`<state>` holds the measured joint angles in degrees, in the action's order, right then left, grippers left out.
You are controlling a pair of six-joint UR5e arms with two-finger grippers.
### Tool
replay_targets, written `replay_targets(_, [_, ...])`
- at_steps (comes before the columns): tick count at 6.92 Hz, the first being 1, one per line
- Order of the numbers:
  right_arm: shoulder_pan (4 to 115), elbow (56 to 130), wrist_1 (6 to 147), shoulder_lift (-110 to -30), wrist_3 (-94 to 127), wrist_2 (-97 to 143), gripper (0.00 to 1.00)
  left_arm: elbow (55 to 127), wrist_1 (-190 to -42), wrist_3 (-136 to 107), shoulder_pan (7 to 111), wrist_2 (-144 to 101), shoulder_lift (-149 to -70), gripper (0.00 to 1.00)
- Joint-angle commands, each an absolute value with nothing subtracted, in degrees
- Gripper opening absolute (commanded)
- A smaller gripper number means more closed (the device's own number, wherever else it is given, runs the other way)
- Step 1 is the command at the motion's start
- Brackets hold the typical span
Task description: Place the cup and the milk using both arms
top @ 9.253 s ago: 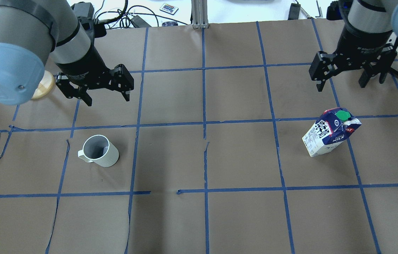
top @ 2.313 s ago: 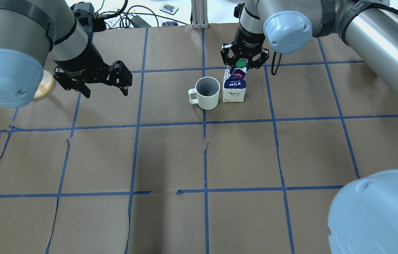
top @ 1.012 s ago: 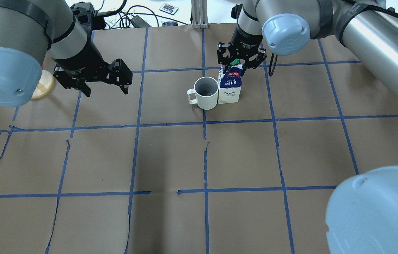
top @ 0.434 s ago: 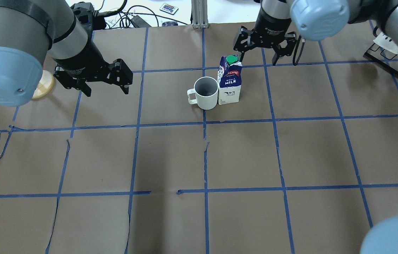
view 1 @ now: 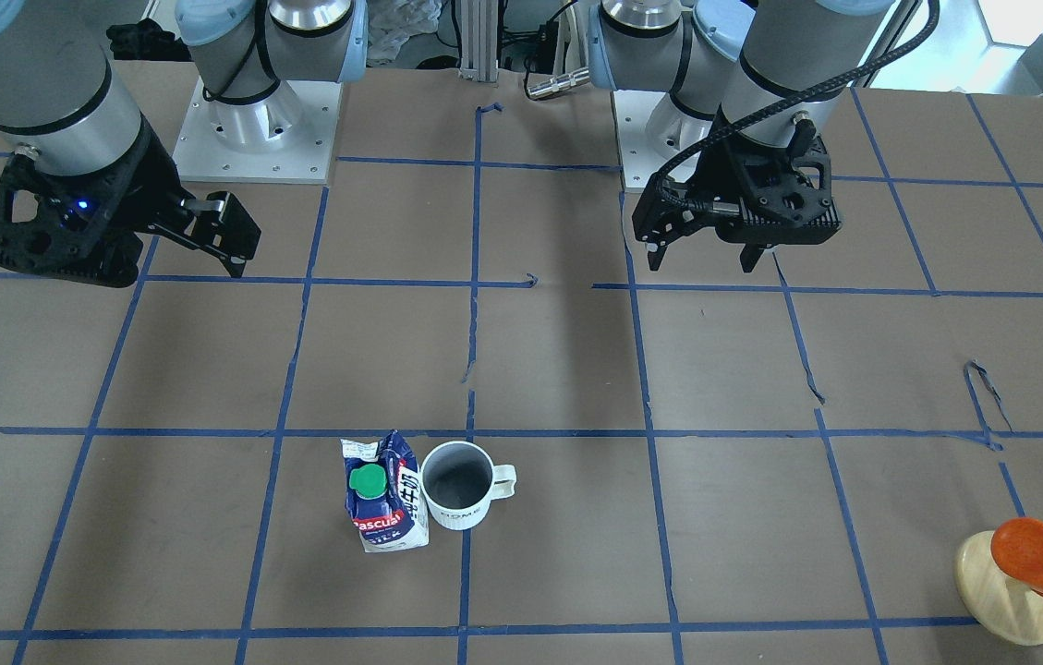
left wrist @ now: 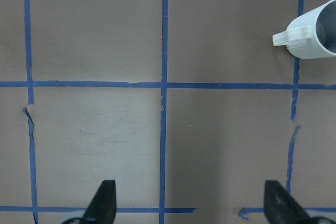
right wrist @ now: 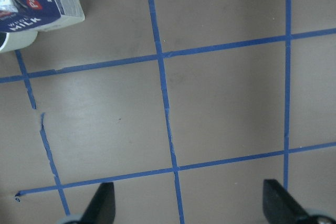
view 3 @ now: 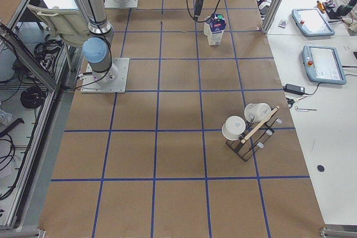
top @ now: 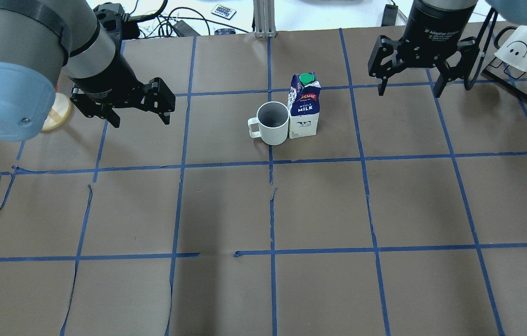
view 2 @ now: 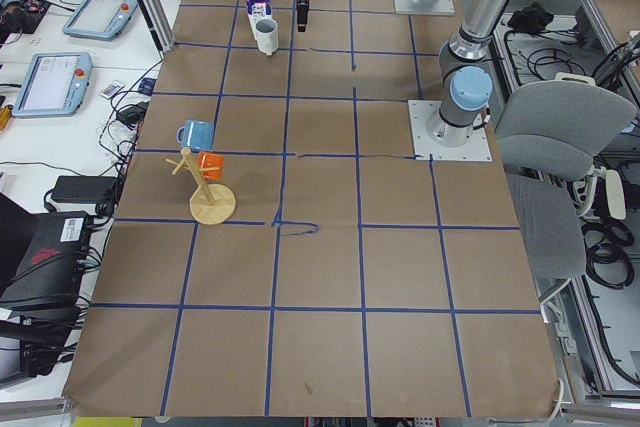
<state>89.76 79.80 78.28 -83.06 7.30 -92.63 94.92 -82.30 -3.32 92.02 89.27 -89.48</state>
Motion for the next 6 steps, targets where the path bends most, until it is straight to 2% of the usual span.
replay_targets(1, [90.00, 80.16, 77.61, -83.85, 6.85, -93.08, 1.00, 94.92, -82.35, -3.25, 92.02, 89.30, -89.47, 1.00])
replay_targets(6, [90.26, 80.16, 82.44, -83.67, 3.78, -93.08, 1.00, 94.92, -82.35, -3.08, 91.93, 89.47, -89.38, 1.00])
